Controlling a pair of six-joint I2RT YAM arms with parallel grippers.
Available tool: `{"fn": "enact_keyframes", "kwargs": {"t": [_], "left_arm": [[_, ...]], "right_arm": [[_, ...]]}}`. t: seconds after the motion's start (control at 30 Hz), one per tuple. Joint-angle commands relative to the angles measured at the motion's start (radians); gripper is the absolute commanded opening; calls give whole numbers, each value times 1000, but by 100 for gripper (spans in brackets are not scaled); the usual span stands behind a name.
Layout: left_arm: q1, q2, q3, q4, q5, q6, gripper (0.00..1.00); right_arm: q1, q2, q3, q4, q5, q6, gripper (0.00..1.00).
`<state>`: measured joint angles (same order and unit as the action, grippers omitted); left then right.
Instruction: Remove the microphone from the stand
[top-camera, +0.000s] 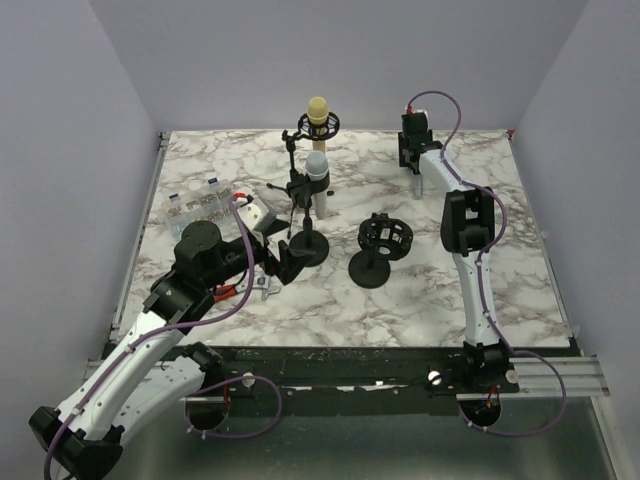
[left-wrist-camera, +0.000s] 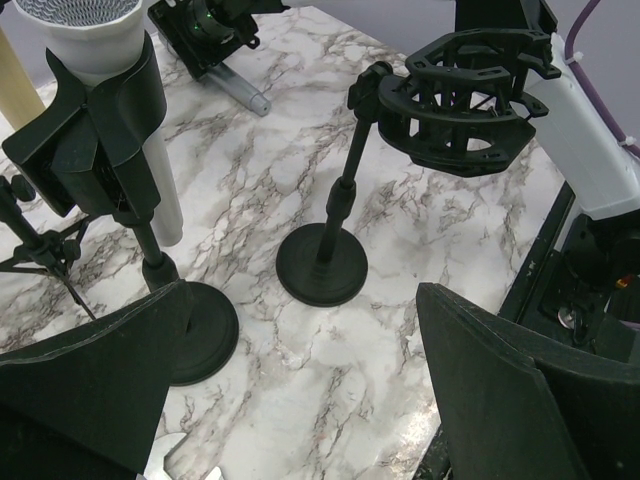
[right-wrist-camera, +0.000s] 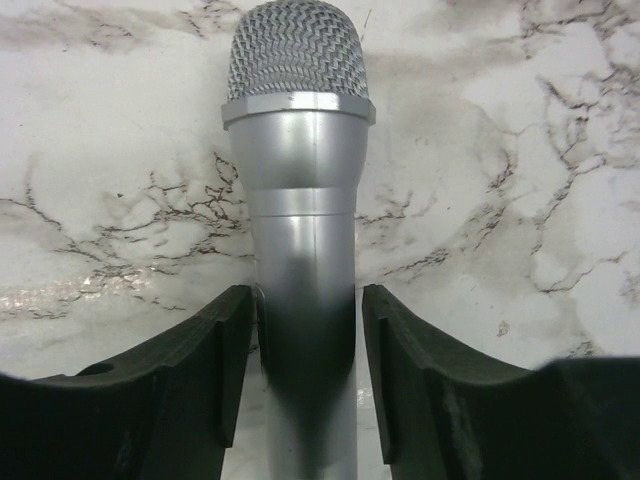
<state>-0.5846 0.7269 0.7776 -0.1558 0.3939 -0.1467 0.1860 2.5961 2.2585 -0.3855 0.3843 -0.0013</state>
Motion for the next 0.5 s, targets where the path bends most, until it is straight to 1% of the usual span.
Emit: {"fn": "enact_keyframes", "kwargs": {"t": [0.0,0.27,0.4,0.47], "left_arm": [[-5,12,26,9,-12,7,99],[-5,15,28,1,-29,19,99],[-6,16,27,4,-21,16,99],[-6,19,28,7,-13,12,99]], "right_arm": [[-4,35,-30,7,-56,-28,67],[-4,8,20,-45,-76,-24,88],[-4,-92,5,-72,-87,-2,95],[-4,-153,-11,-88,-110,48,96]]}}
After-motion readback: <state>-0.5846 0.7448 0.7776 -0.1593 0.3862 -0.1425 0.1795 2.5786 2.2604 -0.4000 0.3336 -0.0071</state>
